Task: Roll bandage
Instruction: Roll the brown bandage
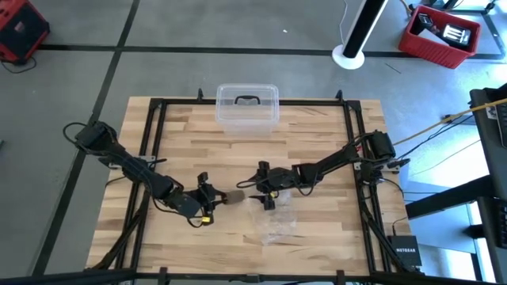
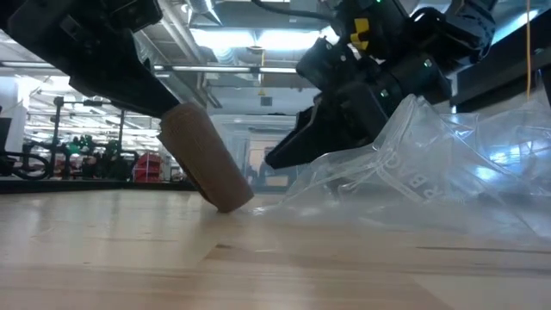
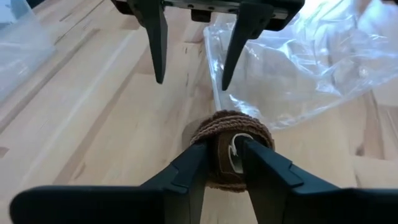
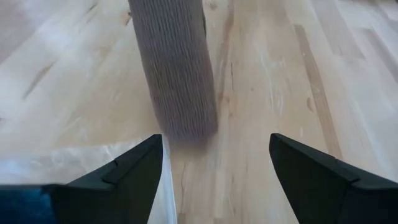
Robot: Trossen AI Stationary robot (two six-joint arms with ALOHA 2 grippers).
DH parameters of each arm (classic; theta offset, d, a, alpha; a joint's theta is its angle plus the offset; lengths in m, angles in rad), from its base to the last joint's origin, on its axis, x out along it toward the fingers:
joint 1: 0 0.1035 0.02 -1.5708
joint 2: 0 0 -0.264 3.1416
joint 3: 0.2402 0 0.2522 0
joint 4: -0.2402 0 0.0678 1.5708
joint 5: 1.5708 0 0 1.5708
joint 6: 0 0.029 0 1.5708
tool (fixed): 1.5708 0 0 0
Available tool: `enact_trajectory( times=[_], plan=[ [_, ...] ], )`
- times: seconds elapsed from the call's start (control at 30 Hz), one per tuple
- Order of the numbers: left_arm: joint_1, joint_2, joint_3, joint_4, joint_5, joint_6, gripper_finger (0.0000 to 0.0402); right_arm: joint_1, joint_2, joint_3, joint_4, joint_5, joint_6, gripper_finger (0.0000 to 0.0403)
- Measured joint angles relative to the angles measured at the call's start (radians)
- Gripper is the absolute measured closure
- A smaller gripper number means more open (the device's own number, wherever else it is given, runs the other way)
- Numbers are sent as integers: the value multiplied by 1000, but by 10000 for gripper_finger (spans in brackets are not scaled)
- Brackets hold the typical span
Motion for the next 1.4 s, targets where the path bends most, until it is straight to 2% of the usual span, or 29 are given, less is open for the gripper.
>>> enact_trajectory(
  times=[0.43,0.53,0.73,0.87,0.97,1.13,1.4],
  plan=[
    [30,-15,0,-7,20,-59,224,0,0,23,-61,-3,1,107],
    [26,-59,8,-52,54,-66,223,0,0,23,-66,-3,1,107],
    [13,-196,11,-108,59,-68,237,0,0,23,-66,-4,2,107],
    [16,-257,12,-168,14,-70,245,0,0,23,-65,-4,4,107],
    [34,-260,12,-193,-28,-74,250,0,0,23,-64,-4,4,107],
    [57,-253,12,-201,-34,-116,252,0,-13,22,-89,-25,4,107],
    [50,-222,12,-128,-32,-122,253,12,-145,23,-180,-82,29,107]
  ],
)
